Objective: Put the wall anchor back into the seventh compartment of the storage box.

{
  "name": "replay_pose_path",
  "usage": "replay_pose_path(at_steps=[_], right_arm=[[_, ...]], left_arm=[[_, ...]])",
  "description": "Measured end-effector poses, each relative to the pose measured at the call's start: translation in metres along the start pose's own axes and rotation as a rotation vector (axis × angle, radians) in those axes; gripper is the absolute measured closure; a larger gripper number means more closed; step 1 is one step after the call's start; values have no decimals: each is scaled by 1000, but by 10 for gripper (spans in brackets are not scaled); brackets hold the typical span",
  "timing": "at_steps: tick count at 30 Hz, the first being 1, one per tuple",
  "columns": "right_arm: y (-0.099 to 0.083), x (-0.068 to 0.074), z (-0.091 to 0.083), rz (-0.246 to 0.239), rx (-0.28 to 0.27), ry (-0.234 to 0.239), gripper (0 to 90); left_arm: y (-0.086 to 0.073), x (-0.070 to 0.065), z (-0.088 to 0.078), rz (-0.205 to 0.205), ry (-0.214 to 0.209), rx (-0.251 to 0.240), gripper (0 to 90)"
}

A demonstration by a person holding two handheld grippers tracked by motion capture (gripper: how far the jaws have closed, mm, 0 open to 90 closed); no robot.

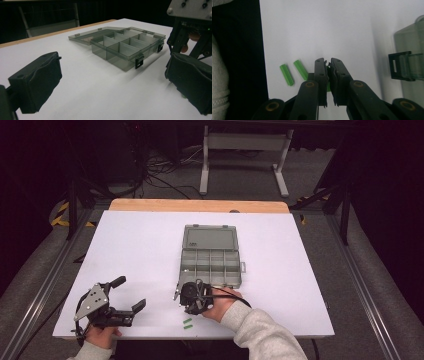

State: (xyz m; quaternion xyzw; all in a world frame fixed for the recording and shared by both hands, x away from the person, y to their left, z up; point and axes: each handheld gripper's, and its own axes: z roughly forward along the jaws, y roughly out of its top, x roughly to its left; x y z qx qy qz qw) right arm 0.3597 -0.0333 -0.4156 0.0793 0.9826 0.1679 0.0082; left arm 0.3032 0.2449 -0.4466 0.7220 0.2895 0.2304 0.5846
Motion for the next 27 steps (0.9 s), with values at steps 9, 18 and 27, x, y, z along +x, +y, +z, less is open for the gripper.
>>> replay_pose_path(at_steps=[9, 18, 27], right_arm=[[-4, -11, -26, 32, -63, -26, 835], [-6, -19, -44, 59, -81, -70, 835], [-9, -33, -58, 96, -108, -93, 834]], left_arm=[[0, 0, 0, -6, 0, 1, 5], [0, -1, 0, -5, 0, 2, 5], [-1, 0, 0, -8, -2, 3, 5]])
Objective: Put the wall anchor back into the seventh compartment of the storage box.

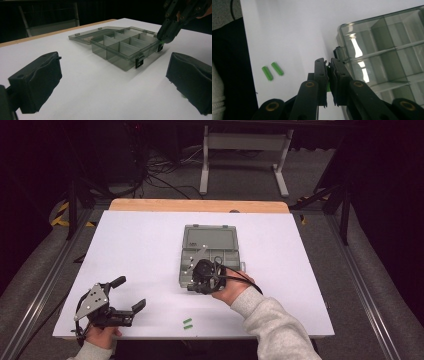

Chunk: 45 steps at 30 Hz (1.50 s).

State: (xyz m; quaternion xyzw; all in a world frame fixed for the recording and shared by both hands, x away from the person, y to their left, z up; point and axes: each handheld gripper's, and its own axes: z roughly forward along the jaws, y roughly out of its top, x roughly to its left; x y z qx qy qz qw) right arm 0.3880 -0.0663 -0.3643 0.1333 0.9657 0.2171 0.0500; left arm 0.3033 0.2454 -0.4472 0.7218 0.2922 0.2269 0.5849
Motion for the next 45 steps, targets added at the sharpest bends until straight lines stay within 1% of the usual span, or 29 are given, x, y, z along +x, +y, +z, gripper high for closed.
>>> replay_pose_path(at_steps=[1, 3, 9, 10, 12, 14, 19, 20, 21, 24, 25, 26, 29, 30, 34, 35, 37, 41, 45], right_arm=[[0, -3, -2, 22, -2, -3, 835], [-1, -5, -3, 18, 3, -7, 834], [-3, -17, -8, 43, -10, -31, 834], [-3, -17, -8, 43, -10, -31, 834], [-6, -22, -10, 60, -11, -44, 834], [-8, -27, -11, 77, -17, -44, 834], [-11, -36, -12, 95, -23, -59, 834], [-11, -36, -12, 95, -23, -59, 834], [-12, -41, -13, 112, -22, -64, 834], [-14, -47, -14, 133, -30, -70, 834], [-14, -47, -14, 133, -30, -70, 834], [-16, -50, -13, 145, -28, -78, 835], [-17, -52, -13, 152, -24, -84, 834], [-18, -56, -11, 163, -16, -87, 834], [-21, -62, -7, 177, -6, -90, 834], [-23, -64, -5, 173, 1, -94, 834], [-23, -64, -5, 173, 2, -95, 834], [-26, -68, -2, 188, 3, -104, 834], [-31, -71, 3, 200, 17, -101, 834]], left_arm=[[0, 0, 0, 1, -1, 1, 5], [0, 0, 0, 0, -1, 1, 5], [0, 0, 0, 0, -1, 1, 5], [0, 0, 0, 0, -1, 1, 5], [0, 1, 0, 0, -2, 2, 5], [-1, 1, 0, -3, -1, 1, 5], [-1, 1, 0, -3, 0, 2, 5], [-1, 1, 0, -3, 0, 2, 5], [-1, 1, 0, -3, 1, 1, 5], [-1, 1, 0, -3, 1, 1, 5], [-1, 1, 0, -3, 1, 1, 5], [-1, 1, 0, -4, 1, 1, 5], [-1, 1, 0, -3, 1, 2, 5], [-1, 1, 0, -1, 0, 4, 5], [-1, 1, 0, -4, 2, 3, 5], [-1, 1, 0, -4, 0, 5, 5], [-1, 1, 0, -2, 0, 5, 5], [-1, 1, 0, -2, 0, 6, 5], [-1, 1, 0, -4, 1, 6, 5]])
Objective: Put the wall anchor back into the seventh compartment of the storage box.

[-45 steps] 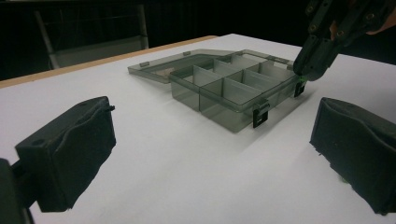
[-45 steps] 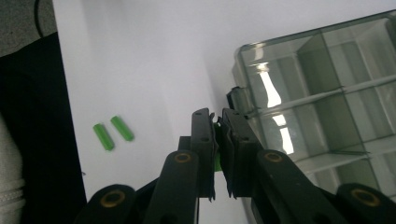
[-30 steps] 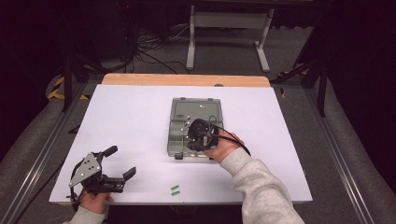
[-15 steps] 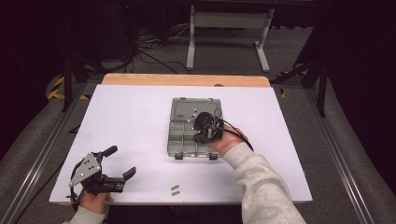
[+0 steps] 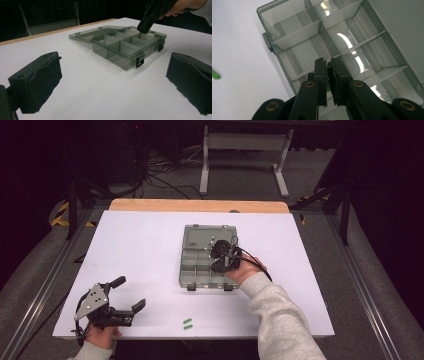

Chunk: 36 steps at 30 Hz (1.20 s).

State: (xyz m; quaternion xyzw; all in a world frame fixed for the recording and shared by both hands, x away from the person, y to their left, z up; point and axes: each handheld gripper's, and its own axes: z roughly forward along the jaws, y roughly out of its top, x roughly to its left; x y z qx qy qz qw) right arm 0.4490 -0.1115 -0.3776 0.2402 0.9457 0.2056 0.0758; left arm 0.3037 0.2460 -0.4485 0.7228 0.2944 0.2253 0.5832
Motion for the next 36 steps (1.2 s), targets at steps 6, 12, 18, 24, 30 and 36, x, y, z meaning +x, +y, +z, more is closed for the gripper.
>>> replay_pose_path(at_steps=[6, 12, 18, 24, 30, 36], right_arm=[[-5, -3, 8, 18, 8, 9, 834], [-6, -3, 13, 27, 24, 11, 834], [-9, -7, 20, 38, 37, 17, 834], [-11, -9, 25, 46, 47, 21, 834], [-13, -9, 28, 50, 58, 18, 831], [-15, -7, 23, 48, 35, 28, 773]], left_arm=[[0, 0, 1, 5, -3, 5, 5], [0, 0, 1, 5, -2, 3, 5], [0, 0, 1, 5, -3, 6, 5], [0, 0, 0, 5, -2, 5, 5], [0, 0, 0, 5, -2, 5, 5], [-1, 0, 0, 7, -1, 8, 5]])
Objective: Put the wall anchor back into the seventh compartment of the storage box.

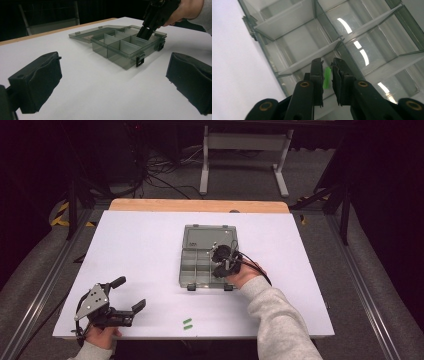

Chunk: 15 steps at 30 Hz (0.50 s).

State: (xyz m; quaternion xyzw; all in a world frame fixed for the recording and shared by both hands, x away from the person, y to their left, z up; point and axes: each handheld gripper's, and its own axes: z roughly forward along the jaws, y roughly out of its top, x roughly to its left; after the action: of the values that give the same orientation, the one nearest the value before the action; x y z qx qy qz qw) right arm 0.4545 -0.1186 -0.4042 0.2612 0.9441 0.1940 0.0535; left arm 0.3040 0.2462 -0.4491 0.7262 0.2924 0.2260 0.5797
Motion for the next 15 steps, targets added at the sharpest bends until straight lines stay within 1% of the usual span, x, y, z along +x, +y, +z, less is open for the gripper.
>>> replay_pose_path(at_steps=[1, 4, 6, 8, 10, 11, 12, 13, 15], right_arm=[[0, 0, -1, -1, 0, 2, 763], [-1, 0, -6, 10, -15, 14, 727], [-1, 2, -11, 4, -28, 22, 687], [1, 7, -16, -13, -40, 25, 620], [3, 13, -20, -31, -61, 24, 505], [4, 18, -22, -40, -71, 33, 465], [5, 22, -24, -52, -77, 35, 450], [5, 22, -24, -52, -77, 35, 450], [7, 31, -29, -77, -88, 45, 409]], left_arm=[[0, 0, 0, -6, 3, -5, 5], [0, 0, 1, -1, 3, 1, 5], [-1, 0, 1, -5, 5, 0, 5], [-1, 0, 1, -6, 5, 0, 5], [-1, 0, 1, -5, 5, 0, 5], [-1, 0, 1, -4, 4, 1, 5], [-1, -1, 1, -5, 6, -2, 5], [-1, -1, 1, -5, 6, -2, 5], [-1, 0, 1, -1, 6, 3, 5]])
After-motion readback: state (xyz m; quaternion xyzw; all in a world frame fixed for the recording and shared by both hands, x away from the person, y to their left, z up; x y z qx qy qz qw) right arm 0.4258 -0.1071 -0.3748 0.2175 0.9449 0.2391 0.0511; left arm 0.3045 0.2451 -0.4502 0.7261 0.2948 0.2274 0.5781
